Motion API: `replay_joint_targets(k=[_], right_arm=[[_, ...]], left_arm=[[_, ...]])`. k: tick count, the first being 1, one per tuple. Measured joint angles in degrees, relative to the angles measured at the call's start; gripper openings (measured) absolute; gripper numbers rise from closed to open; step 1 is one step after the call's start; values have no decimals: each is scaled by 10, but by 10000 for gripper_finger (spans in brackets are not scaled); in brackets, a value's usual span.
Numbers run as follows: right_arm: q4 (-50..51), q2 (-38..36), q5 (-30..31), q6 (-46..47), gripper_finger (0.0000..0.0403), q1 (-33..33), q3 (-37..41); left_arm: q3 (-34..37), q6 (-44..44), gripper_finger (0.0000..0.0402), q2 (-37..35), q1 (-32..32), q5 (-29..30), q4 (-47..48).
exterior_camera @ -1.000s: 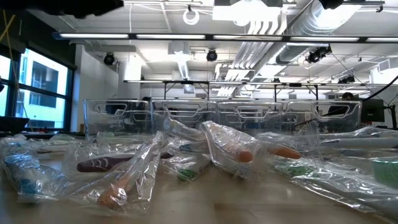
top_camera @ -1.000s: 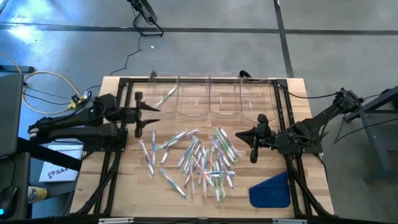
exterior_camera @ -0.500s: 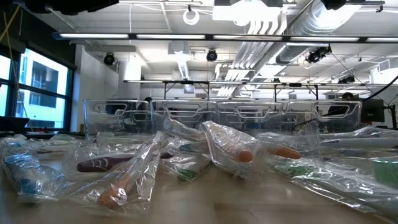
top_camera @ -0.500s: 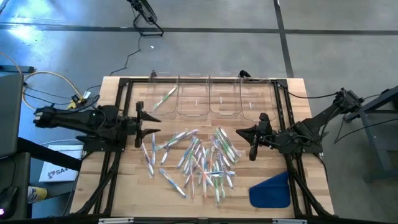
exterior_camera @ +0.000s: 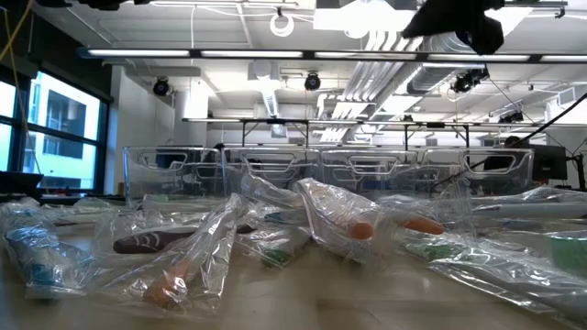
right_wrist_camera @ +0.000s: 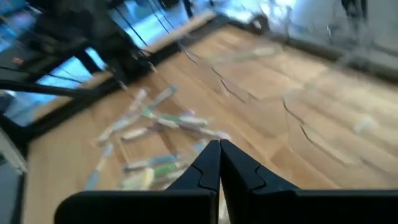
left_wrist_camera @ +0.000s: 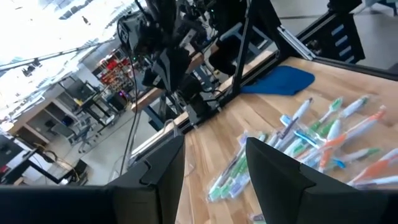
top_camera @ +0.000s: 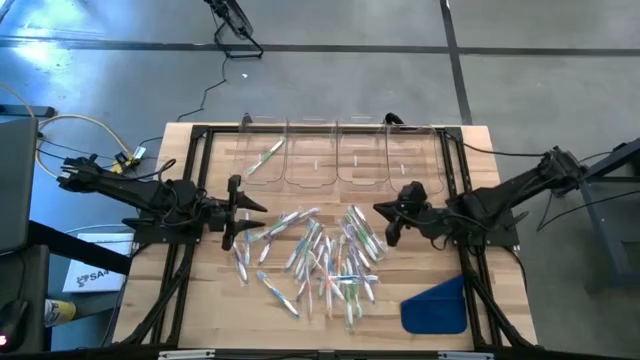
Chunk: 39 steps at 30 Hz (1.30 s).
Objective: Pick & Place Toothbrushes
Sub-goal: Put the violet toothbrush into the right transparent bin
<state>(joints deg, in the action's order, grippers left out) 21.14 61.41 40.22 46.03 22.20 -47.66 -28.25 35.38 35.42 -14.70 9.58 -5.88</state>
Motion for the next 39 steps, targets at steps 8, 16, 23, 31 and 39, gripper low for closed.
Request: replay_joint_targets(k=[8, 16, 23, 31, 39], right_arm=[[130, 0, -3, 53, 2, -27, -51], [242, 10, -61, 119, 2, -55, -83], [352, 43, -145, 215, 2, -88, -83], [330, 88, -235, 155, 2, -103, -83], [329, 127, -281, 137, 16, -107, -83]], left_arm=[[0, 0, 166, 0, 0, 0, -1], [0, 2, 166, 0, 0, 0, -1], [0, 1, 166, 0, 0, -1, -1], [0, 3, 166, 0, 0, -1, 0], [0, 3, 166, 0, 0, -1, 0]])
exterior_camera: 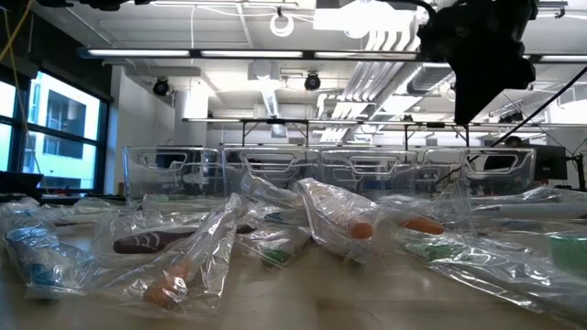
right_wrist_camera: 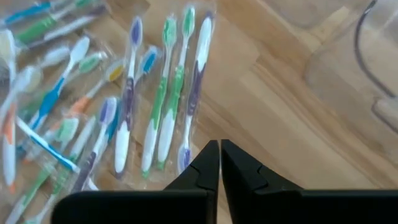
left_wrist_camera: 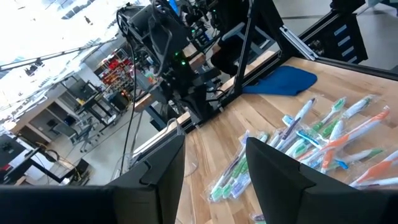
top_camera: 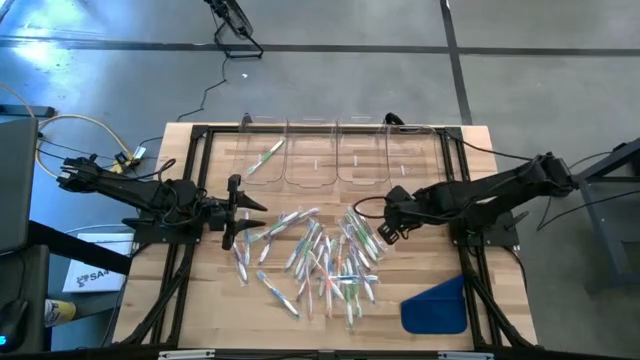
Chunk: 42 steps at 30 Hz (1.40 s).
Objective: Pick & Place Toothbrushes
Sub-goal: Put the violet toothbrush into the right transparent bin
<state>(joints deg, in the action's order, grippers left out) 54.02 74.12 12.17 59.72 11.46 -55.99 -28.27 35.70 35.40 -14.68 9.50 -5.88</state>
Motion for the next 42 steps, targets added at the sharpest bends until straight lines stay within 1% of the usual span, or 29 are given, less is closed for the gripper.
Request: replay_joint_targets(k=[3, 11, 14, 18, 26, 30, 36, 42], right_arm=[[0, 14, -8, 0, 48, 0, 0], [-2, 49, -8, 0, 168, 0, 0], [-4, 63, -21, 3, 193, 0, 0], [-6, 87, -53, 5, 194, 0, 0], [-25, 125, -105, -4, 150, 0, 0], [-47, 133, -120, -13, 139, 0, 0], [-57, 136, -123, -15, 142, 0, 2], [-88, 136, -127, -15, 151, 0, 37]], left_arm=[[0, 0, 166, 0, 0, 0, 0], [0, -1, 166, 0, 0, 0, 0], [0, -1, 166, 0, 0, 0, 0], [0, -2, 166, 0, 0, 0, 0], [0, -2, 166, 0, 0, 0, 1], [-1, -2, 166, 0, 0, 0, 4], [-1, -11, 166, 0, 0, 0, 20], [-1, -19, 166, 0, 0, 0, 31]])
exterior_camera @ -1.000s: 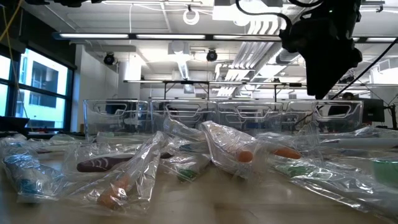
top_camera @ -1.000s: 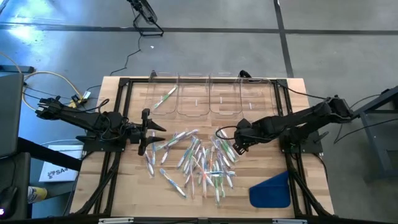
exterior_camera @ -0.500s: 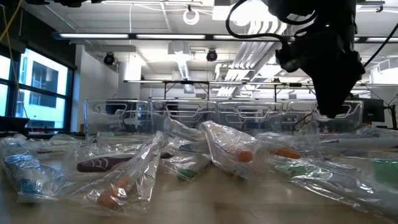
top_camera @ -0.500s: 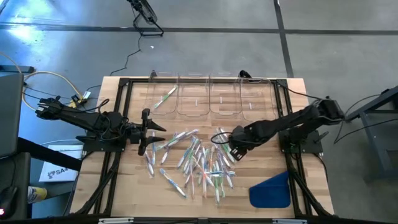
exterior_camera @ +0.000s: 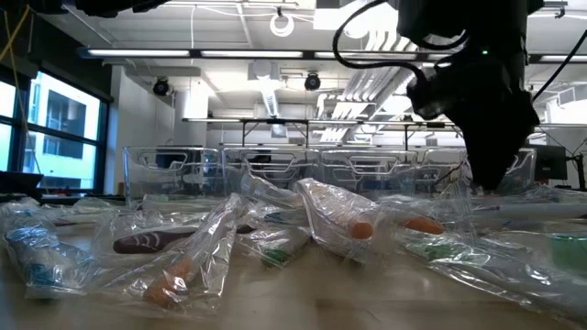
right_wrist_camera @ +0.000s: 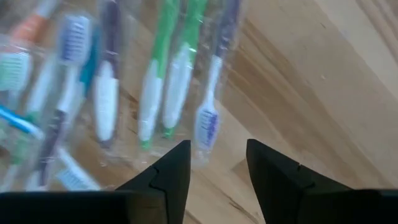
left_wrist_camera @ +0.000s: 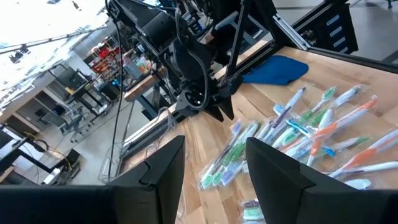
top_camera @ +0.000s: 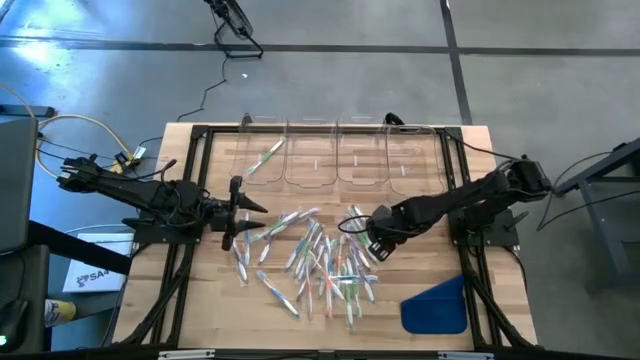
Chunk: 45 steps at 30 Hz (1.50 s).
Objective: Pick & Place Toothbrushes
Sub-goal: Put the violet toothbrush into the right transparent bin
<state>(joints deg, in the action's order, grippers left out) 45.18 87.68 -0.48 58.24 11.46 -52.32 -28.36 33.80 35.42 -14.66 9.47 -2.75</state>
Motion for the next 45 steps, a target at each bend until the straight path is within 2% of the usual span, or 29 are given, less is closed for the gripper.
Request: replay_joint_targets(k=[13, 19, 27, 38, 45], right_arm=[[-107, 0, -18, 2, 154, 0, 52], [-111, 0, 2, 5, 154, 0, 67], [-164, 0, -14, 4, 154, 0, 90], [-167, 1, -10, 4, 143, 0, 93], [-174, 44, -22, 2, 137, 0, 89]], left_arm=[[0, -2, 166, 0, 0, 0, -1], [0, -2, 166, 0, 0, 0, -1], [0, -3, 166, 0, 0, 0, -1], [0, -3, 166, 0, 0, 0, -1], [1, -3, 166, 0, 0, 0, -1]])
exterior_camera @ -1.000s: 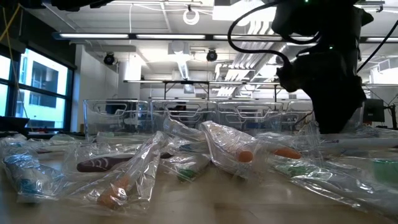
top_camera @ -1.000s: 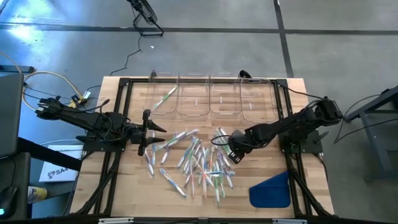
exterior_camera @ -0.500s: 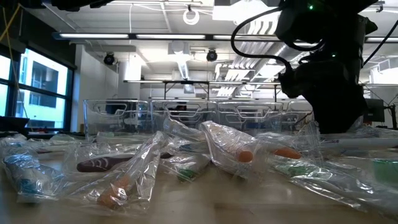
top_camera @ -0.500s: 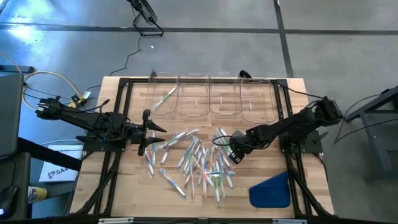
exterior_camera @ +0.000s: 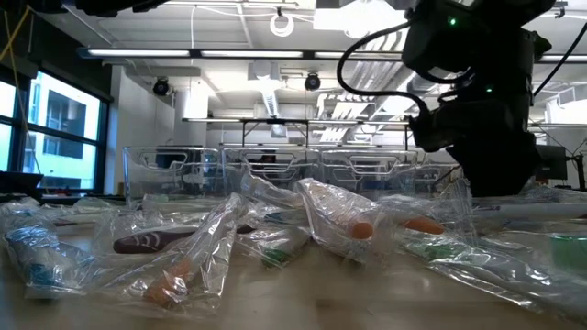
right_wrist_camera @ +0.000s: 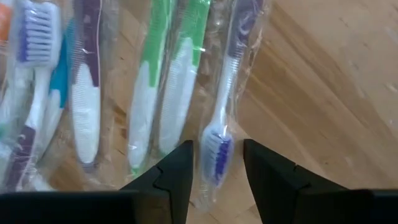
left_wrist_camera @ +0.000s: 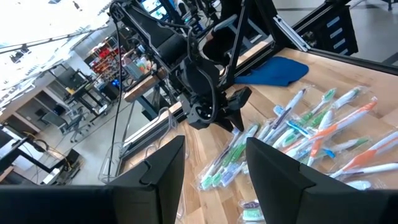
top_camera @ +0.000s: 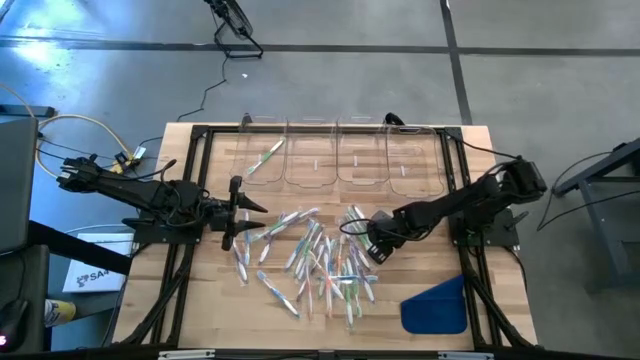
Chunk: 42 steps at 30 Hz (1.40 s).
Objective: Pick & Place Toothbrushes
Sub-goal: Put the violet toothbrush into the right transparent bin
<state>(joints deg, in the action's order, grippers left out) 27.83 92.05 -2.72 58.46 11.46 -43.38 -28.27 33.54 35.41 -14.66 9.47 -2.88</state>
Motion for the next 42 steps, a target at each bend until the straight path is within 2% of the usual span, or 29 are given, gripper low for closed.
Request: replay_joint_targets(k=[7, 16, 30, 36, 42], right_arm=[[1, -2, 8, 0, 113, 0, 1], [8, -14, 10, -2, 17, 0, 3], [15, -23, 12, -3, 13, 0, 3], [20, -64, 11, -12, 13, 1, 4], [21, -128, 42, -15, 13, 0, 4]], left_arm=[[0, 0, 166, 0, 0, 0, 0], [0, 0, 166, 0, 0, 0, 0], [0, 0, 166, 0, 0, 0, 0], [0, 0, 166, 0, 0, 0, 0], [0, 5, 166, 0, 0, 0, 0]])
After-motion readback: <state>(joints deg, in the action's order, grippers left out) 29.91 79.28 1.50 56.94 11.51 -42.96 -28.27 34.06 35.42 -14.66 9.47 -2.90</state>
